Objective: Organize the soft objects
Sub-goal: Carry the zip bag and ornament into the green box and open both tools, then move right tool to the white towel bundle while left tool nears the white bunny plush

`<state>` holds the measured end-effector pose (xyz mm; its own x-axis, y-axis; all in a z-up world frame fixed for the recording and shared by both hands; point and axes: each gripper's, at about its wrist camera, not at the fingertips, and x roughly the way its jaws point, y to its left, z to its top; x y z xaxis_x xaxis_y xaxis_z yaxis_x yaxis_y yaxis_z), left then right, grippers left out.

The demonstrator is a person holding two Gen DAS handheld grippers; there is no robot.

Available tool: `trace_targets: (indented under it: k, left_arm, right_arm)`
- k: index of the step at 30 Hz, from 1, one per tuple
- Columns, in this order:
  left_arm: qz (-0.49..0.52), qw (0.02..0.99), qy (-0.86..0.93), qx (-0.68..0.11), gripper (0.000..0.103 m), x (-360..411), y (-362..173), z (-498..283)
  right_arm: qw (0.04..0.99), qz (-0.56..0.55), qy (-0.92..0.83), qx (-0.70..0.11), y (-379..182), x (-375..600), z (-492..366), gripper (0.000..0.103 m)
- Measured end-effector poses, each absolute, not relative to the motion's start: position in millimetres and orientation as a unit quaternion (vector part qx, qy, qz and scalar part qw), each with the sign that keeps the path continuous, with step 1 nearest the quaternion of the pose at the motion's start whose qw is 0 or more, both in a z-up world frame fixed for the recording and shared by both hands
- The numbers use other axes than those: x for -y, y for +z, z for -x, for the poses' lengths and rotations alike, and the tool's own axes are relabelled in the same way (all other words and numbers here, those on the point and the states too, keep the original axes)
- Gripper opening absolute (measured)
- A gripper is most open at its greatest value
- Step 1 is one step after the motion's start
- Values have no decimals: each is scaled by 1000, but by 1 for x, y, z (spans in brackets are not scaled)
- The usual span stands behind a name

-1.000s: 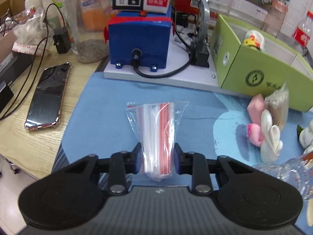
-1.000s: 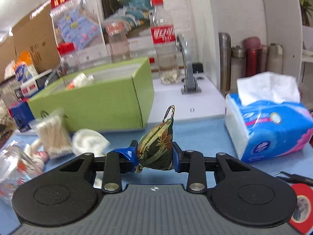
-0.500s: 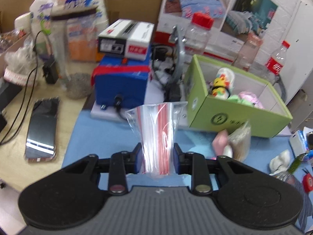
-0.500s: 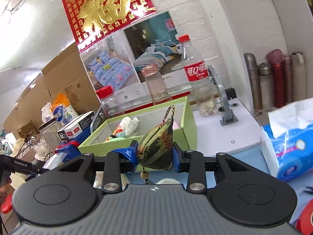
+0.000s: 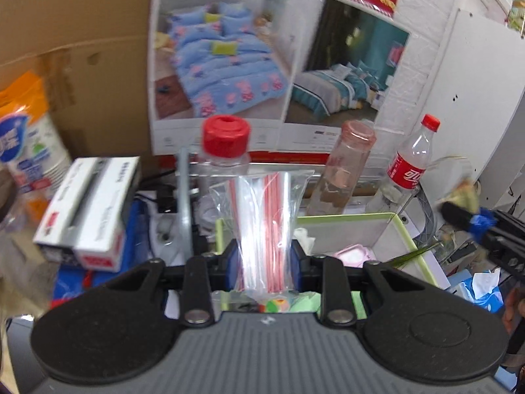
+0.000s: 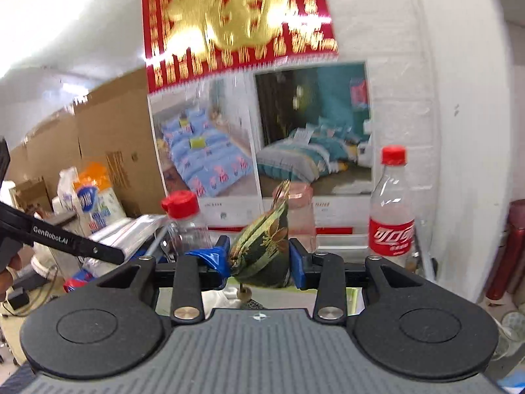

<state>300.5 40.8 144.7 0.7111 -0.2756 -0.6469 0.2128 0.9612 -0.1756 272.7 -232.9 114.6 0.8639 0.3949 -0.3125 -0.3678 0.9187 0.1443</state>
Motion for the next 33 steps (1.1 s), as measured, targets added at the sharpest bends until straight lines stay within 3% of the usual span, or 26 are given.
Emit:
trace_targets:
  k: [3,5,11,24,29,33]
  left_arm:
    - [33,917,-140,-372,64,-21,123,-319]
    - [28,911,-141,-387,64,-16,108,-324]
    - [31,909,-129,-395,64,-30,94,-310]
    - [35,922,-72,-379,67,-73,81,-212]
    - [57,920,-47,-384,68,-95,64,-178]
    - [73,915,-33,-395,68,-110,49,-158]
  right_arm:
    - [955,-33,155,-250,89,224,-301,28]
    - [949,-40,146,-276,78,226,-306,29]
    - [959,-68,146,-234,82,243,-277,34]
    - [950,-159,45,-266,62,279,-177,38]
    - [962,-121,33,-241,46,276,-136,40]
    - [959,-90,35,-265,25,271,-119,40]
